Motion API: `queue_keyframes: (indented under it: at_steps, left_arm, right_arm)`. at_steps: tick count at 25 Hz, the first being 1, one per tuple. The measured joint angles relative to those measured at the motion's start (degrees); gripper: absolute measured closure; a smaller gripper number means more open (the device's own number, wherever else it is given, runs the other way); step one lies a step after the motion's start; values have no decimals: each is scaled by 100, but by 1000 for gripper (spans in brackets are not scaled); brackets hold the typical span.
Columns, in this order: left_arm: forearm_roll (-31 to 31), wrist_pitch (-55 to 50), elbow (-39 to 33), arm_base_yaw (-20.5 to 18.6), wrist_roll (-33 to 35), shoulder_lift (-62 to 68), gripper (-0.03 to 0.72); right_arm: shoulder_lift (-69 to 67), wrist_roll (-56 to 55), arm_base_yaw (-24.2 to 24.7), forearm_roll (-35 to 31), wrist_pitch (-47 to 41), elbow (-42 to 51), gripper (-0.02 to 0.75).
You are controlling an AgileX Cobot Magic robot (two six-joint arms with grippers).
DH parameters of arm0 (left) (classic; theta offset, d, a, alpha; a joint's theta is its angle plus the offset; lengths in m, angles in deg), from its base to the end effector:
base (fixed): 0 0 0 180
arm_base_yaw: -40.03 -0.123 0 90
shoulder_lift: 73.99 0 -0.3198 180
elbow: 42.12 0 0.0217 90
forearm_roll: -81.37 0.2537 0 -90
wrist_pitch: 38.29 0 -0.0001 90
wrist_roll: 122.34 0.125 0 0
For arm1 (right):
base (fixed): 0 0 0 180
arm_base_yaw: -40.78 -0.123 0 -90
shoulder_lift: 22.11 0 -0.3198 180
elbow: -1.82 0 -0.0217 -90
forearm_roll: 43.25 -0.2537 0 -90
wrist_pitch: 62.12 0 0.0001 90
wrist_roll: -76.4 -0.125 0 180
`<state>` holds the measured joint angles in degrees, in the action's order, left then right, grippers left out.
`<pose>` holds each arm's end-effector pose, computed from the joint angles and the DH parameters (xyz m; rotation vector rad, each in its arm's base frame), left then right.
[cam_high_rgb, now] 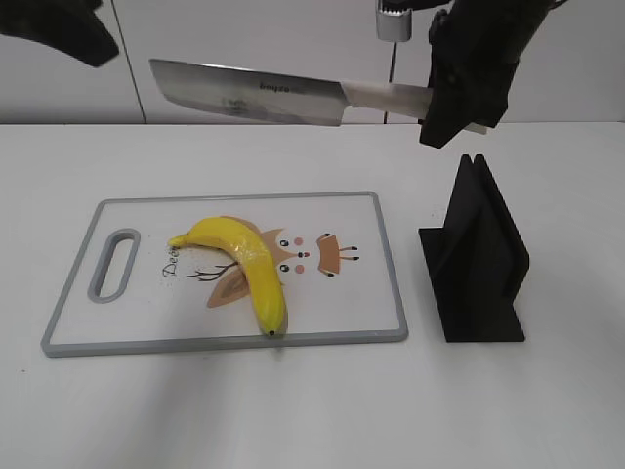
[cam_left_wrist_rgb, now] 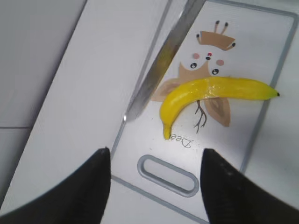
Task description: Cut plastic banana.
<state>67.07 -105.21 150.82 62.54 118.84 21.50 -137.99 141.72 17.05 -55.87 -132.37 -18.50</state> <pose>0.3053 -0.1573 0.3916 1.6722 1.9351 -0.0798 0.3787 0.1946 0.2894 -1.9347 2.0655 0.1625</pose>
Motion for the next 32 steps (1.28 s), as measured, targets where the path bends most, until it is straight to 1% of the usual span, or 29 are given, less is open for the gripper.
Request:
queue_keyframes:
  at_steps: [3,5,8,11,17,24,27,32]
  left_arm:
    - [0,-22,6,165,312,274,122]
    - [-19,-5,7,191,422,406,130]
    - [-6,98,19,191,474,586,163]
    - [0,202,19,191,489,756,214]
    - [27,162,19,191,506,967,370]
    - [31,177,25,191,506,1061,486]
    - [28,150,25,191,506,1072,507]
    - [20,84,25,191,506,1079,510]
  right_arm:
    - [-69,615,0,-256,0,-1,570]
    - [-131,914,0,-415,0,-34,570]
    - [-240,1116,0,-634,20,-111,570]
    - [-353,1297,0,-729,20,-118,570]
    - [-428,1372,0,-708,89,-196,570]
    - [-428,1419,0,-708,96,-402,570]
    - [-428,1424,0,-708,96,-409,570]
    - [-428,1457,0,-725,90,-409,570]
